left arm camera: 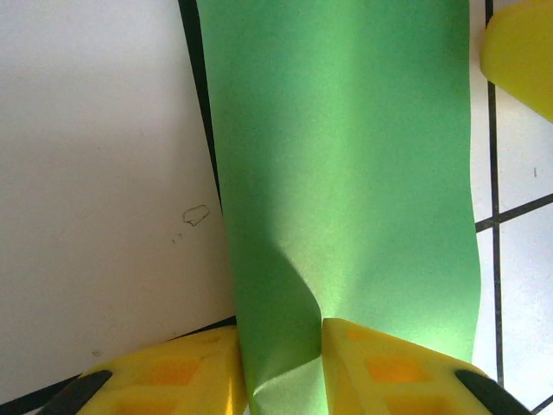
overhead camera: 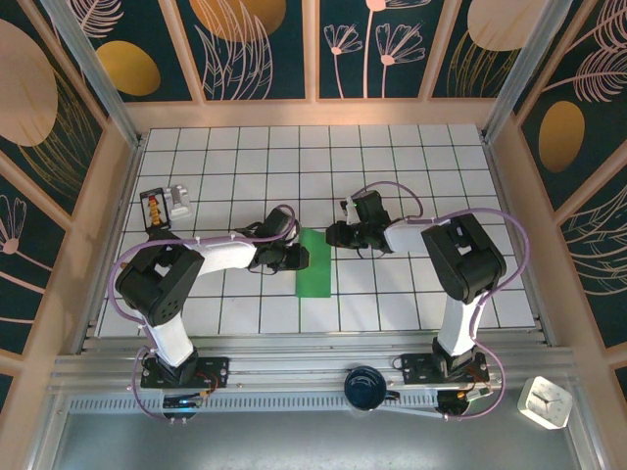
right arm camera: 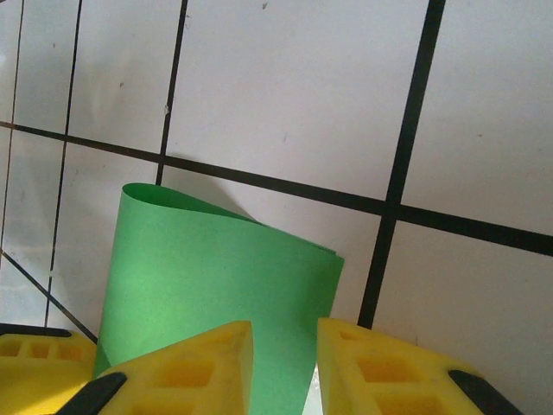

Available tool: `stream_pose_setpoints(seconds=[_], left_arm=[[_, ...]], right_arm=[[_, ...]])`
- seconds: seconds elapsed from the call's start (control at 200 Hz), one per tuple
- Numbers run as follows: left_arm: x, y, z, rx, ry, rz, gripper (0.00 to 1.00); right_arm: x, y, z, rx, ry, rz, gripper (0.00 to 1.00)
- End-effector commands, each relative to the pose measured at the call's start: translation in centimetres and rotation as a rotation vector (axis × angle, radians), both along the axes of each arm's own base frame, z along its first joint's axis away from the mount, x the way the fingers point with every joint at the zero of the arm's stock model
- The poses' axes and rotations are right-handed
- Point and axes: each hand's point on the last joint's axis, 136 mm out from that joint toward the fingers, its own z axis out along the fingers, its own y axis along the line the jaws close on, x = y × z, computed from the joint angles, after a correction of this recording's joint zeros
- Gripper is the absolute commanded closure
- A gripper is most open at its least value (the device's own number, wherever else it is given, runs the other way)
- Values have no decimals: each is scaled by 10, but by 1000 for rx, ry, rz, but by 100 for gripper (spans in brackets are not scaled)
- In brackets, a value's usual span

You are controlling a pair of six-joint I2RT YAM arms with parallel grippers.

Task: Fold a paper plane with a square sheet of paper (pick it up from the middle)
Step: First fold in half a square sheet of paper at the center of the table.

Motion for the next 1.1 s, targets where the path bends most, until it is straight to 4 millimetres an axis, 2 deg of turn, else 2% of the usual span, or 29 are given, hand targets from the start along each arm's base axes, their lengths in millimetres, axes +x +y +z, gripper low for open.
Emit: stream_pose_setpoints(seconds=[0.0,0.375,0.525,0.681,0.901,1.091], left_arm=[[-13,25,-55,157,54,6,69],[-12,26,-56,164,55,7,69],[-12,27,-56,167,52,11,69],[-12,27,-55,172,51,7,66],[-13,29,-57,179,55,3,66],[-14,31,-58,186,58,9,68]], right_arm=[[-2,-5,9,-21,-14,-12,74],[-3,-2,-1,-48,4,-8,76],[7,-2,18,-29,-35,-21,76],[18,-22,35,-42,-81,-74,76],[27,-61,39,-85,-98,-151,76],[24,-65,35,-85,-84,-152,76]])
